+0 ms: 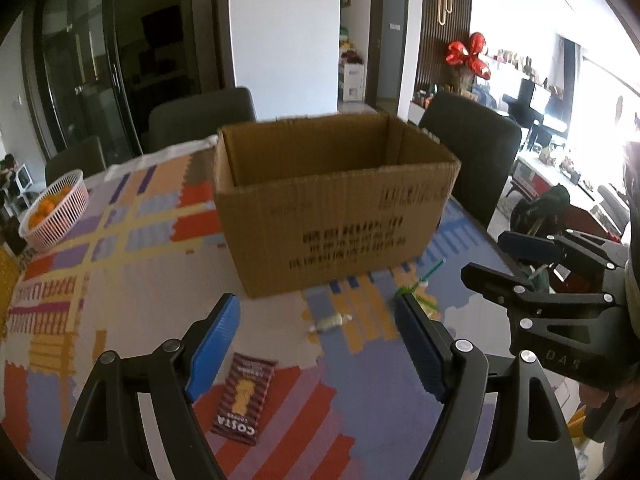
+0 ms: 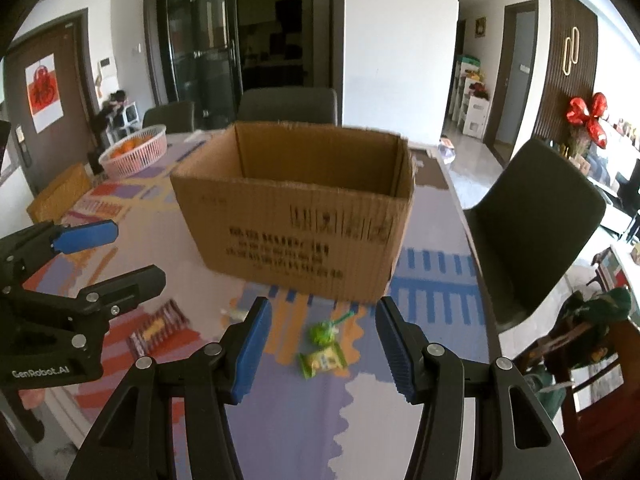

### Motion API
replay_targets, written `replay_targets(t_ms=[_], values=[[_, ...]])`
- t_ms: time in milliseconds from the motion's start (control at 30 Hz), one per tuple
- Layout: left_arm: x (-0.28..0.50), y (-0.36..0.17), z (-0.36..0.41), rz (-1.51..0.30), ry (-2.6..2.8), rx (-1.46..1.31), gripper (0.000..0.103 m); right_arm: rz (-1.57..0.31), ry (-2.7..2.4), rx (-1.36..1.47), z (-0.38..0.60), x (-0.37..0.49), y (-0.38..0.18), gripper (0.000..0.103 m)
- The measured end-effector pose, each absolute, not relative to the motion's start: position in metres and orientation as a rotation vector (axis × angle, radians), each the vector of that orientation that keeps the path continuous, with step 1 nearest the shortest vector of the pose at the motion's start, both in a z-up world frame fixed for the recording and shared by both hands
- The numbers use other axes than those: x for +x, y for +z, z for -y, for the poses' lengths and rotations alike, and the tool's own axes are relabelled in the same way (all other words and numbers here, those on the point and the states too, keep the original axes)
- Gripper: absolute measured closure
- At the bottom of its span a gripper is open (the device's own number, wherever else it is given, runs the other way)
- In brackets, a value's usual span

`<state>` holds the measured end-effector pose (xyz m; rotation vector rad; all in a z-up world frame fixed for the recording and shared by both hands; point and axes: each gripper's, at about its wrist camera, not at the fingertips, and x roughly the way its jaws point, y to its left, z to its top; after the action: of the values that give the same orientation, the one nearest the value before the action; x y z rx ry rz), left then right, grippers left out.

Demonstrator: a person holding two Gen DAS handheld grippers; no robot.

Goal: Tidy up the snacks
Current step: 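Withdraw both open tools from the box toward the remaining snacks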

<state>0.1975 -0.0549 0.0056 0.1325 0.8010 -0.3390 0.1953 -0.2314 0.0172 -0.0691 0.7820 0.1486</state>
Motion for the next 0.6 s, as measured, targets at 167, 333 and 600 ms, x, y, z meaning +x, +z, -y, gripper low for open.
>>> replay_targets(t_ms=[167,333,600], values=[[0.201,-0.016,0.055,-0.856,-0.356,0.137,0.024,-0.834,0.149,-0.073,0.232,0.197,-0.001,0.048],[0.206,-0.037,0.056,-0.903,-0.373,0.137,0.024,-0.885,0.154,-0.062,0.233,0.202,-0.02,0.048],[0.222,-0.068,0.06,-0.962,-0.387,0.145,0.025,-0.926,0.148,-0.079,0.231,0.213,-0.044,0.048]])
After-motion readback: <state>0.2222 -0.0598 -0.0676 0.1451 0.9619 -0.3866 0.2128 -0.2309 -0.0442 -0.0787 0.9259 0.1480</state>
